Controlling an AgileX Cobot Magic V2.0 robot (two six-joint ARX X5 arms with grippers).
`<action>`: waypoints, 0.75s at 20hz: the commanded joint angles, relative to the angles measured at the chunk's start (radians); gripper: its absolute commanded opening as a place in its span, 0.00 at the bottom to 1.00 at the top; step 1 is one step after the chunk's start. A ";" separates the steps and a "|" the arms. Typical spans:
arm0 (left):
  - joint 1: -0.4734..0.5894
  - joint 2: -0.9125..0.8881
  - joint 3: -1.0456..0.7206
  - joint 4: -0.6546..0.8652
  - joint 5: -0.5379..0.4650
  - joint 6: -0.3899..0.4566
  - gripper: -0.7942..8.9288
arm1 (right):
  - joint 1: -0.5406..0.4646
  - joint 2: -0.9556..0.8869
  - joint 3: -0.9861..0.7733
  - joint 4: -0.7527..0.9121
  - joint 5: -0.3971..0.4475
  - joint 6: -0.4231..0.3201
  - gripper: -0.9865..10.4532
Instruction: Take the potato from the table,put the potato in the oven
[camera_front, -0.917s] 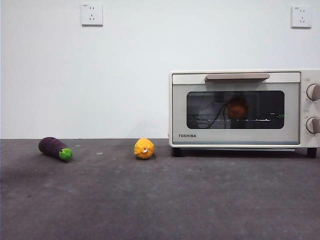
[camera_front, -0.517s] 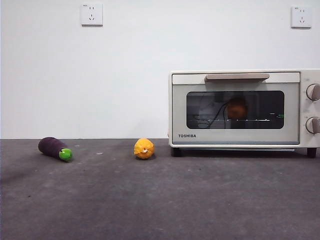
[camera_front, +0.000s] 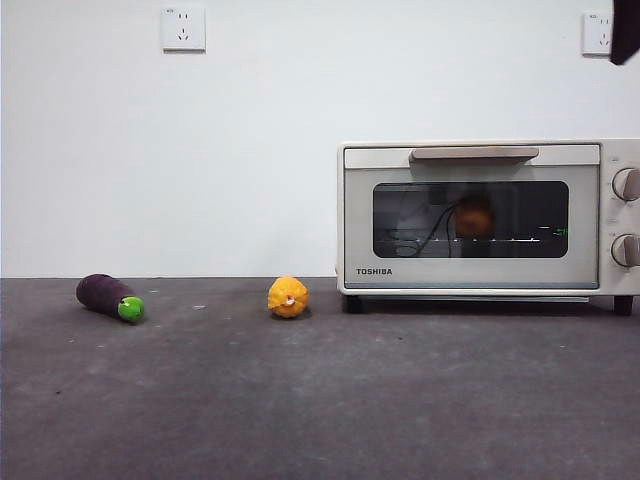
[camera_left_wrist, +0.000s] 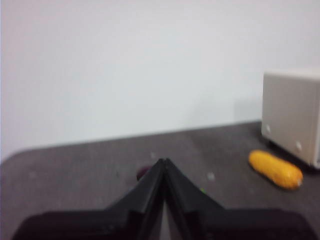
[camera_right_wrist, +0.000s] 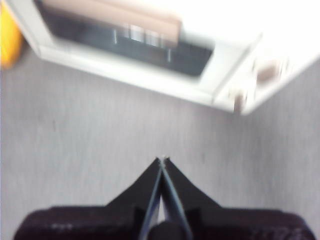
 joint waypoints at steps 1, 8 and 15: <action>0.004 -0.016 -0.010 -0.061 -0.023 -0.014 0.08 | 0.001 0.003 0.002 0.051 0.004 0.003 0.09; 0.004 -0.016 -0.010 -0.290 -0.089 -0.049 0.08 | 0.001 0.003 0.002 0.109 0.004 0.003 0.09; 0.004 -0.016 -0.010 -0.291 -0.115 -0.092 0.08 | 0.001 0.003 0.002 0.109 0.004 0.003 0.09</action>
